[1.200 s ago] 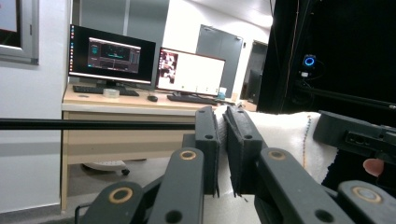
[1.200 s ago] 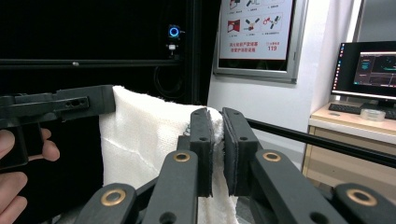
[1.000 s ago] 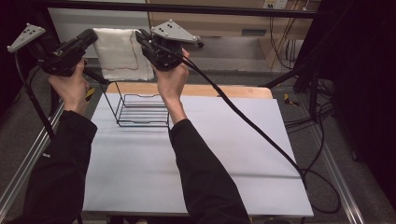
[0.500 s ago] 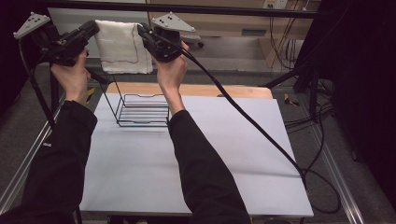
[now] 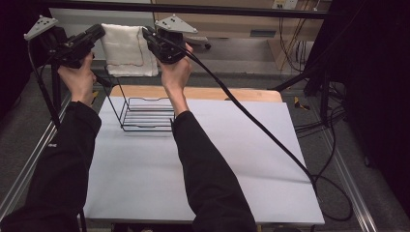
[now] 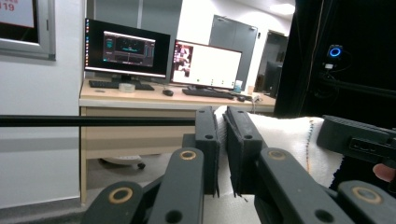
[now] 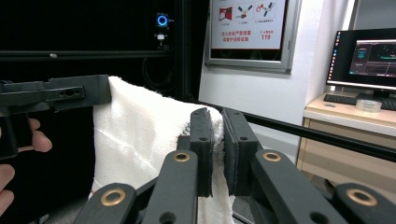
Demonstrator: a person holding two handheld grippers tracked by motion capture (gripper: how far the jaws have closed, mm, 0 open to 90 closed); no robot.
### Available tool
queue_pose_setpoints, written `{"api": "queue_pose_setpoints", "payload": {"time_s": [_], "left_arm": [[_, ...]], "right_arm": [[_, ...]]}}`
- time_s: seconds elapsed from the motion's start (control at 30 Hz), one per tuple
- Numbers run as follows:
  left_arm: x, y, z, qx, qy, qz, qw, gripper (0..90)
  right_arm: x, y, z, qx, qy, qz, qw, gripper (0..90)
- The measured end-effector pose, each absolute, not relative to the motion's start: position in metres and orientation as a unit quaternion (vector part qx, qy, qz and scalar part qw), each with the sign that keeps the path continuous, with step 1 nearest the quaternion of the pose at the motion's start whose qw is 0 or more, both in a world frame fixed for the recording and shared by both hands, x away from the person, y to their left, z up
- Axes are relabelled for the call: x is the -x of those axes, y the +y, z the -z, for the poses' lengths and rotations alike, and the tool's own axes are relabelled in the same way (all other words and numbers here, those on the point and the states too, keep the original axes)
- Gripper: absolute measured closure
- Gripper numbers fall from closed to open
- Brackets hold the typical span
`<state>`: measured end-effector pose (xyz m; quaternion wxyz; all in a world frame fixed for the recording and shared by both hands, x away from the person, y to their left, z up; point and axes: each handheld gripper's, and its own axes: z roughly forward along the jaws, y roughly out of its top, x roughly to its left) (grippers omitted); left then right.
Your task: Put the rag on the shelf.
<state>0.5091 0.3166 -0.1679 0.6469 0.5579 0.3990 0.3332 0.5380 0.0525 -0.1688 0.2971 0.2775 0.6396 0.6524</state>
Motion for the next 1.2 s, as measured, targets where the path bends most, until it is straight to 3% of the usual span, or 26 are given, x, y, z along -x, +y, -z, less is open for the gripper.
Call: {"api": "queue_pose_setpoints", "payload": {"time_s": [0.47,1.2], "left_arm": [[-0.516,0.314,0.182,-0.569,0.400,-0.330,0.638,83.3],[-0.494,0.320,0.221,-0.587,0.406,-0.311,0.628,83.2]], "right_arm": [[-0.540,0.053,0.179,-0.282,0.658,-0.627,0.306,83.4],[-0.519,0.053,0.207,-0.283,0.685,-0.607,0.288,83.4]]}}
